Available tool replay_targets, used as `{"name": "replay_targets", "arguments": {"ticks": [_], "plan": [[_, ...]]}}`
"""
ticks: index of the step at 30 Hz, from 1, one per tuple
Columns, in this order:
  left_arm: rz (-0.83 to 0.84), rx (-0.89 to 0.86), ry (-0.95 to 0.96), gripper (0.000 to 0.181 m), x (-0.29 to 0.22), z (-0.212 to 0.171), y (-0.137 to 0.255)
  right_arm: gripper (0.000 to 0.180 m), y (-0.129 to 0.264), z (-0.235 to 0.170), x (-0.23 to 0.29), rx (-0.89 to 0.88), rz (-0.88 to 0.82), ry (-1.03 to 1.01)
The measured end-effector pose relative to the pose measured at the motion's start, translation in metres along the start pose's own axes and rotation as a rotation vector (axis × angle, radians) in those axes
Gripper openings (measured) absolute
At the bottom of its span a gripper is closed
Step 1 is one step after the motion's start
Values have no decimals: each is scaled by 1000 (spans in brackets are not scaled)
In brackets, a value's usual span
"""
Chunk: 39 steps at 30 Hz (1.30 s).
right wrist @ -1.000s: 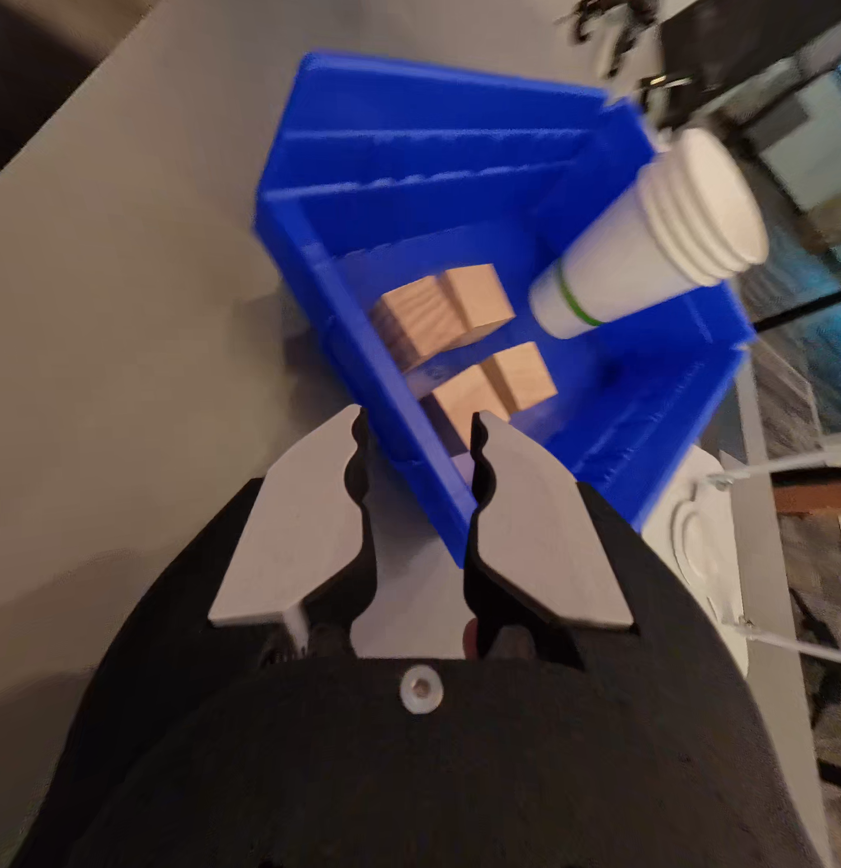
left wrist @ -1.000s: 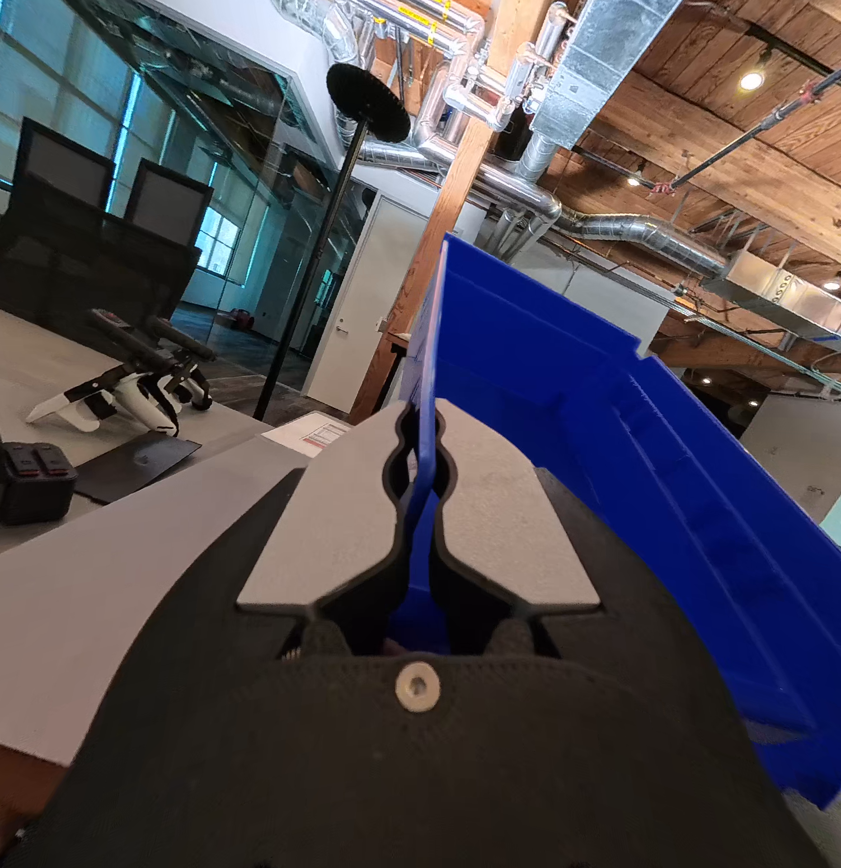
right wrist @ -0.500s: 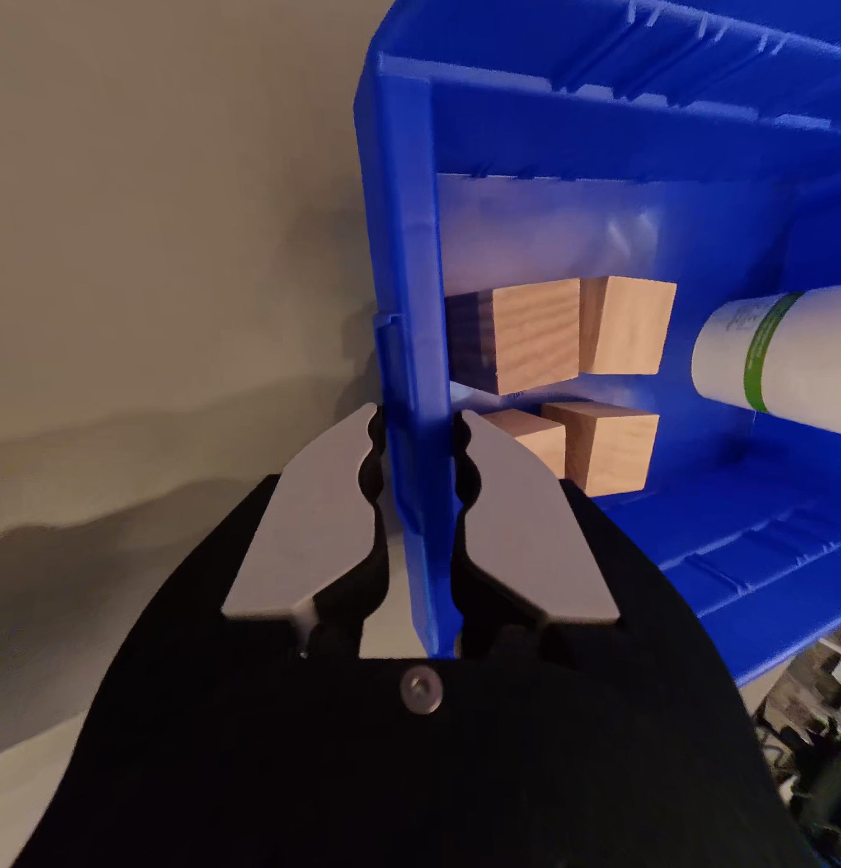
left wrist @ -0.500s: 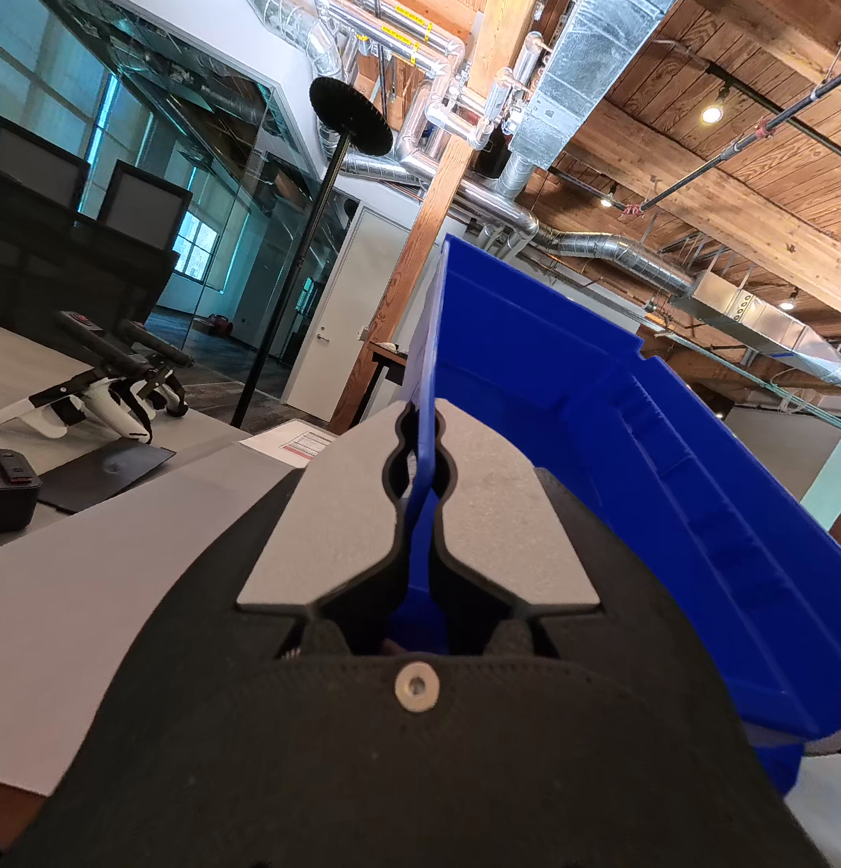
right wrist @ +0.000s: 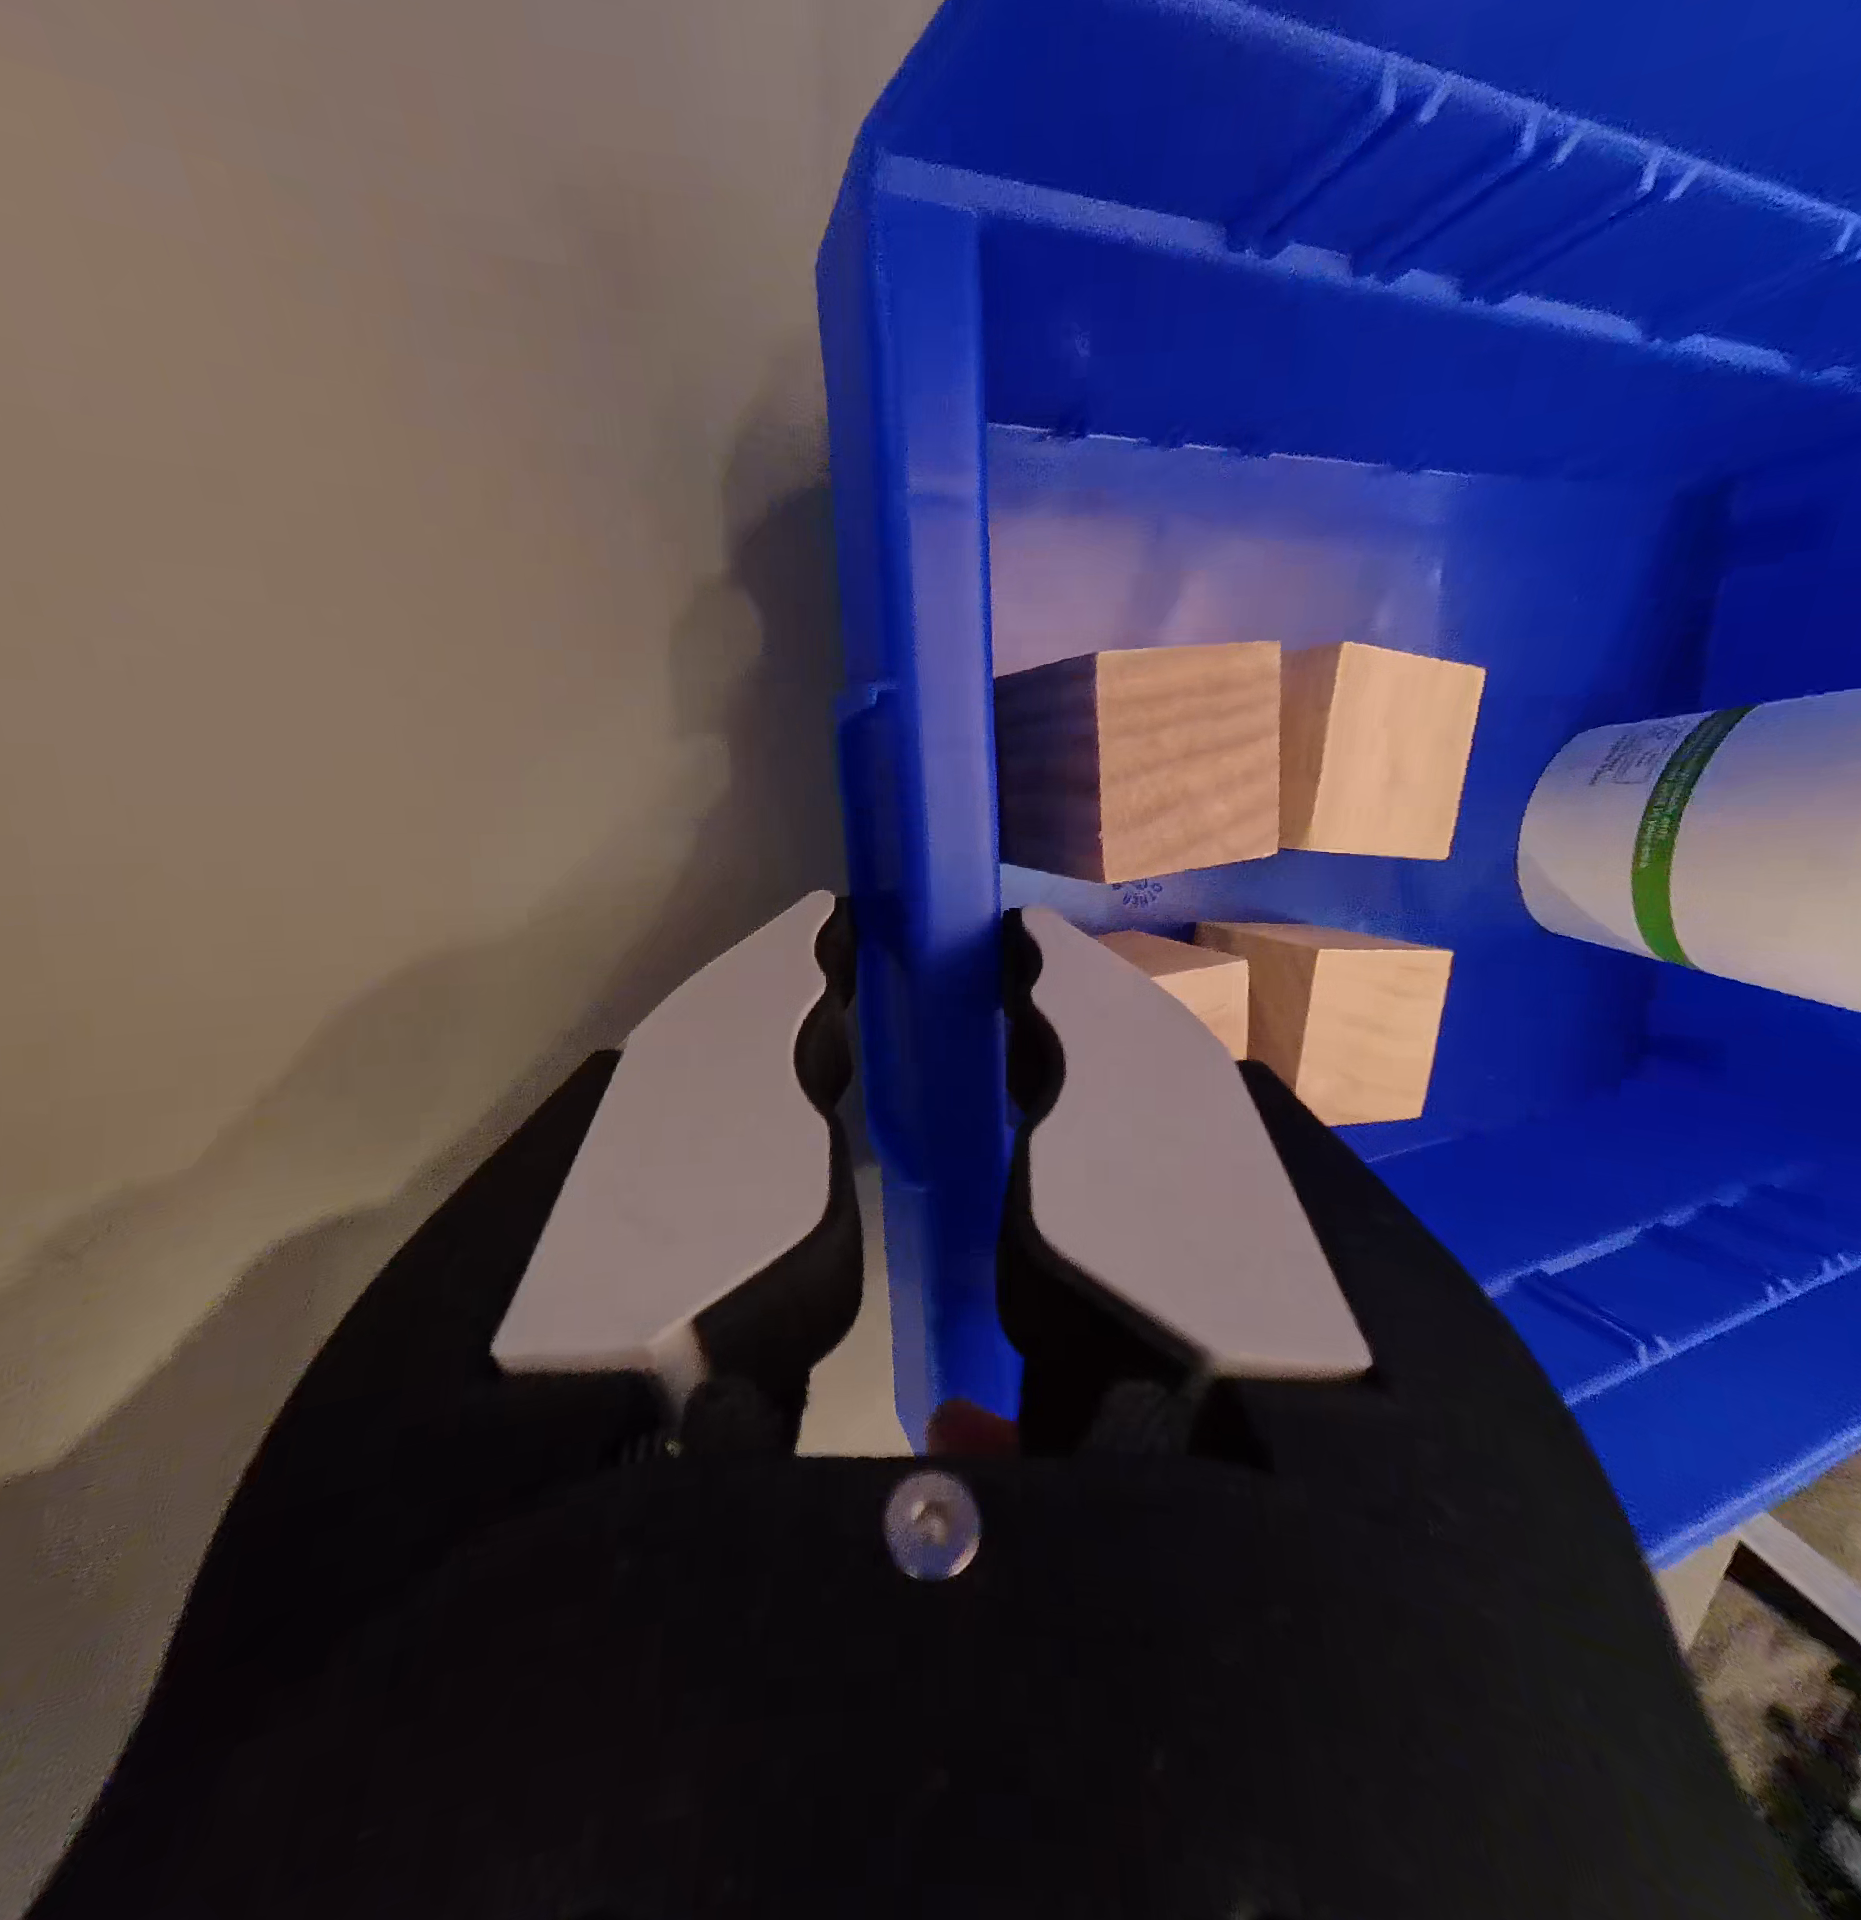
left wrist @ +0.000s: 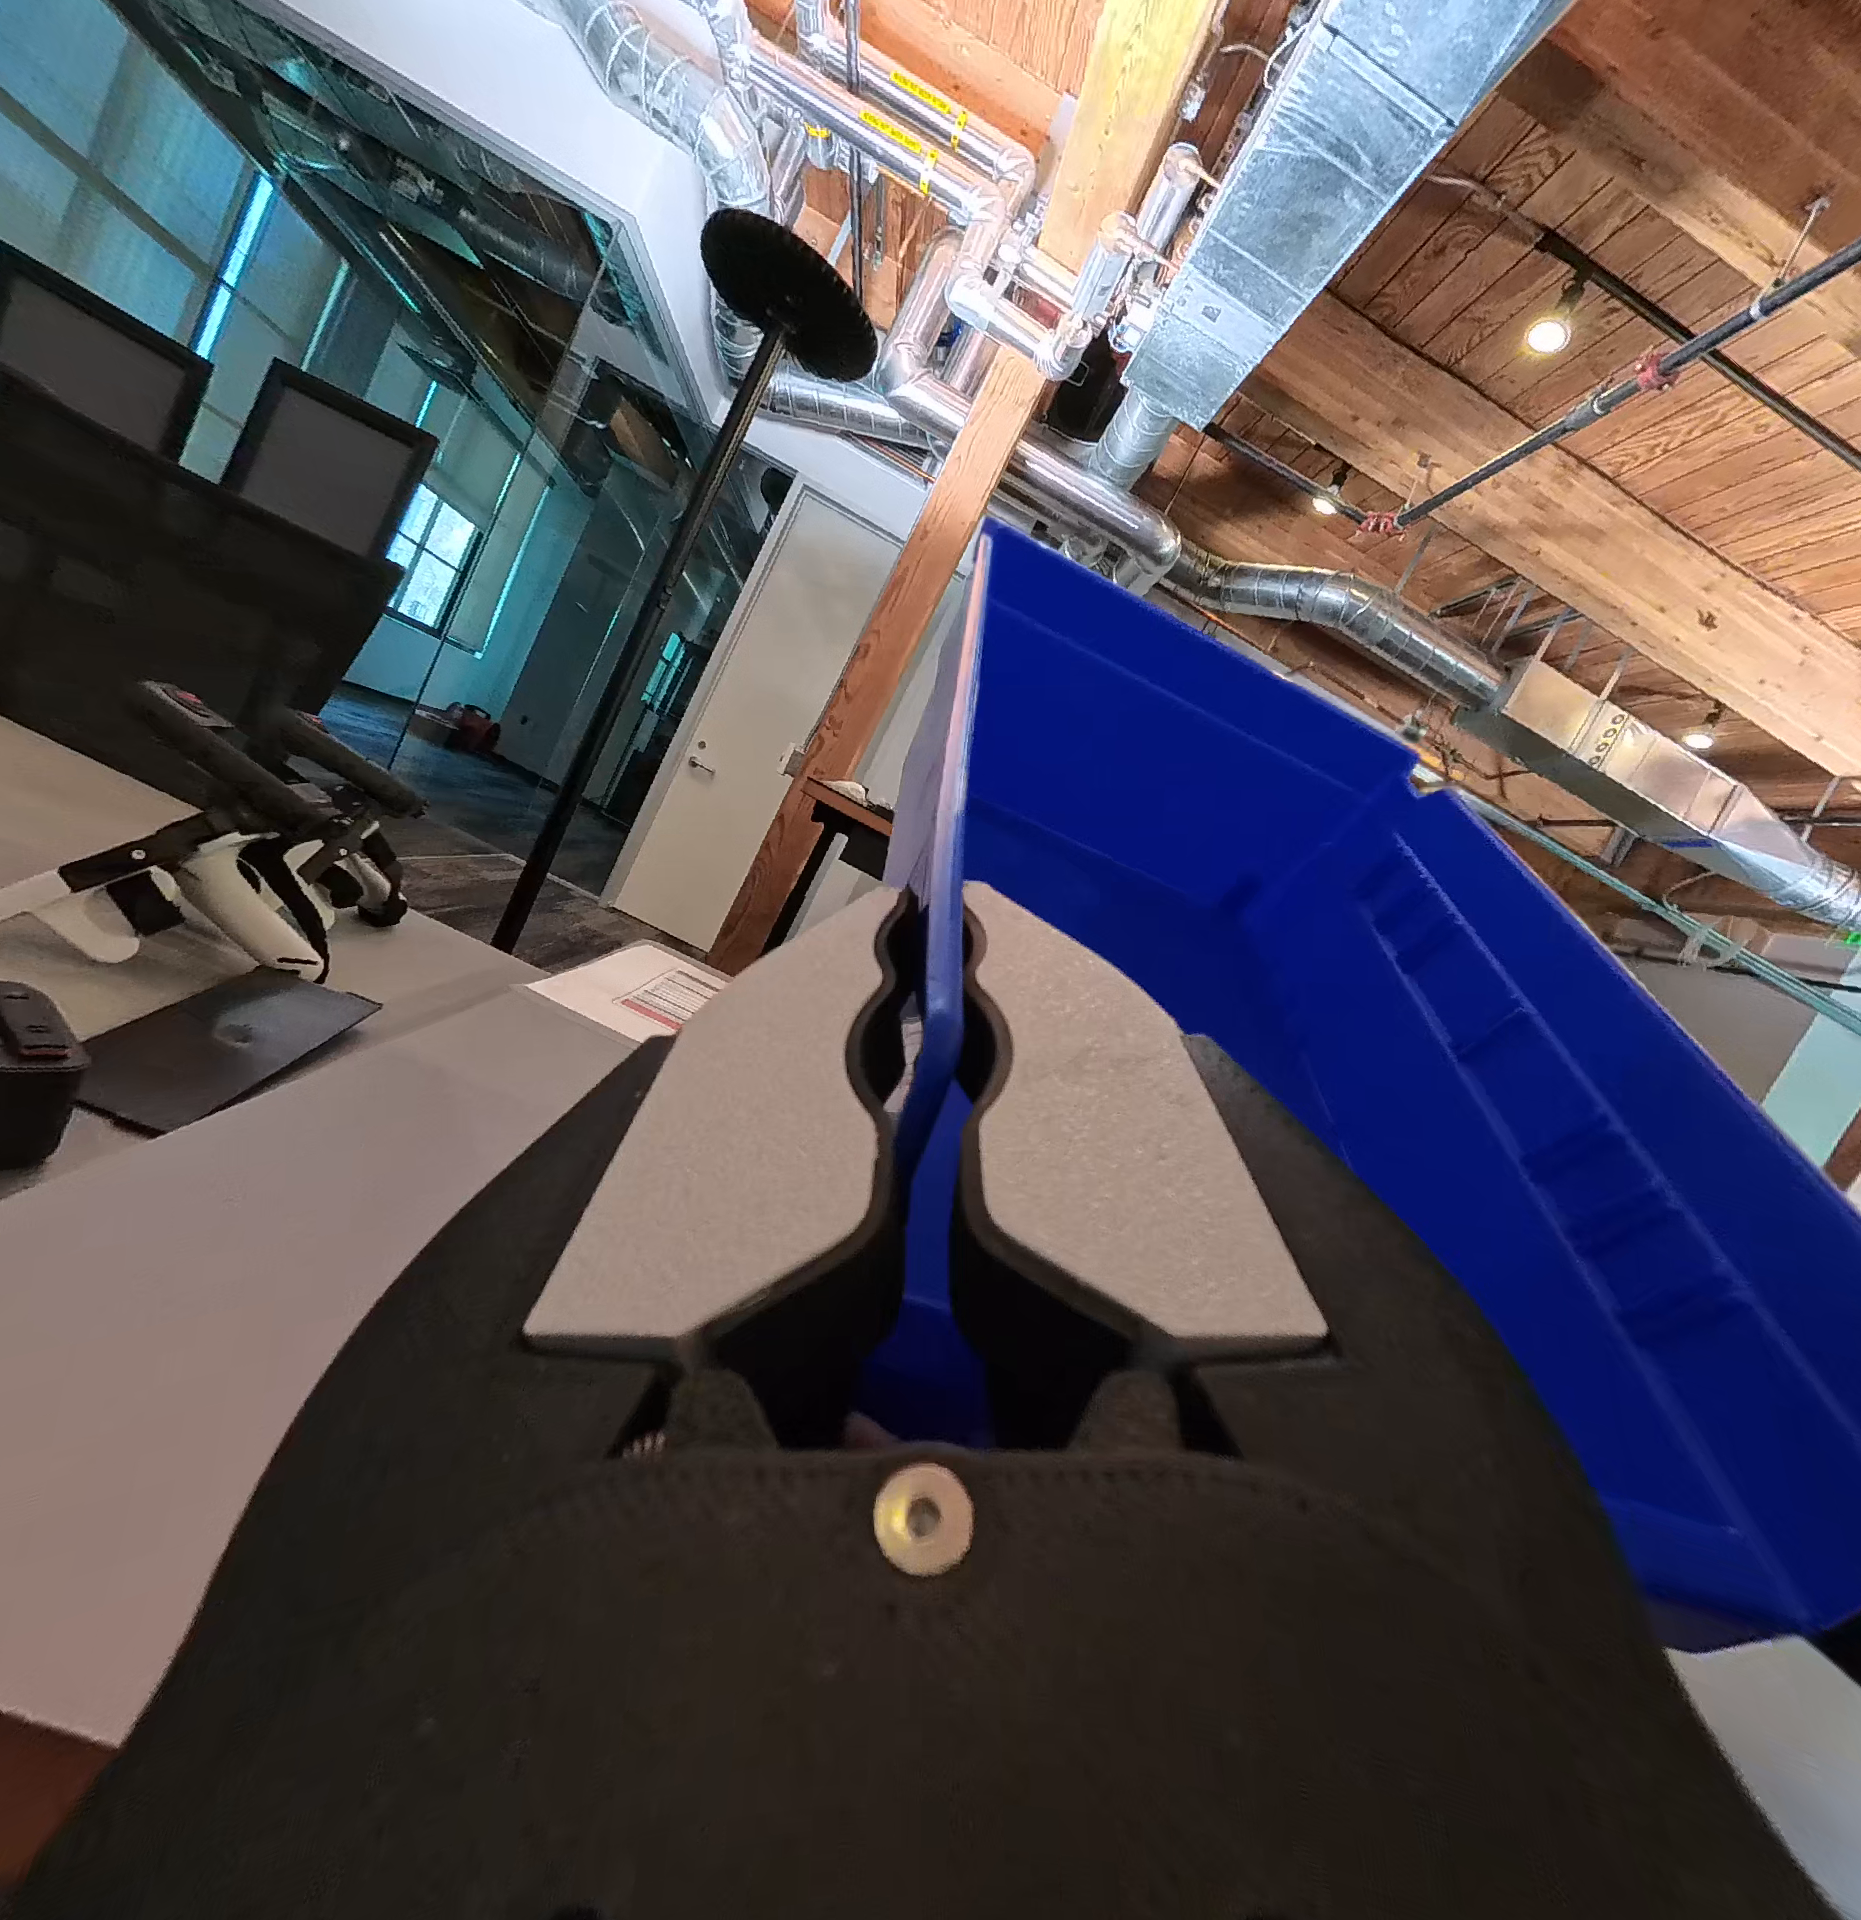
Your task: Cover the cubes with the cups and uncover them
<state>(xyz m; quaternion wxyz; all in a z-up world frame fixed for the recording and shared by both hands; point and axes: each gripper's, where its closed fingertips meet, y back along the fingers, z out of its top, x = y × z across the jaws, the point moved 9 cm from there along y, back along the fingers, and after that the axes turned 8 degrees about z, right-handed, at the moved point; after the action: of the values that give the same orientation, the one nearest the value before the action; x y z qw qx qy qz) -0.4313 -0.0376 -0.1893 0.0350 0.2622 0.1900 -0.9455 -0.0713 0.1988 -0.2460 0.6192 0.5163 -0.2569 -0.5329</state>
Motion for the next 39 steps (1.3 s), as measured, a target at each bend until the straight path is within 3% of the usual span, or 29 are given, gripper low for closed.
{"name": "replay_targets", "arguments": {"ticks": [11,19,25,26,28,29,34,39], "plan": [[12,-20,41,5,14,2,3,27,-59,76,-119,58,-99,-316],[2,-36,63,5,18,5,6,27,-79,83,-182,85,-126,-429],[-4,-29,60,5,17,3,4,27,-79,83,-184,85,-154,-416],[-6,-27,59,5,16,3,3,29,-78,83,-182,85,-174,-402],[-12,-24,53,5,14,3,3,70,-68,85,-174,63,-236,-363],[-18,-25,48,5,12,3,3,78,-59,87,-168,42,-262,-343],[-60,-37,16,5,-3,7,-1,72,15,79,-126,-300,-285,-347],[-117,-7,-40,4,-28,1,-10,64,96,33,-77,-913,-11,-519]]}}
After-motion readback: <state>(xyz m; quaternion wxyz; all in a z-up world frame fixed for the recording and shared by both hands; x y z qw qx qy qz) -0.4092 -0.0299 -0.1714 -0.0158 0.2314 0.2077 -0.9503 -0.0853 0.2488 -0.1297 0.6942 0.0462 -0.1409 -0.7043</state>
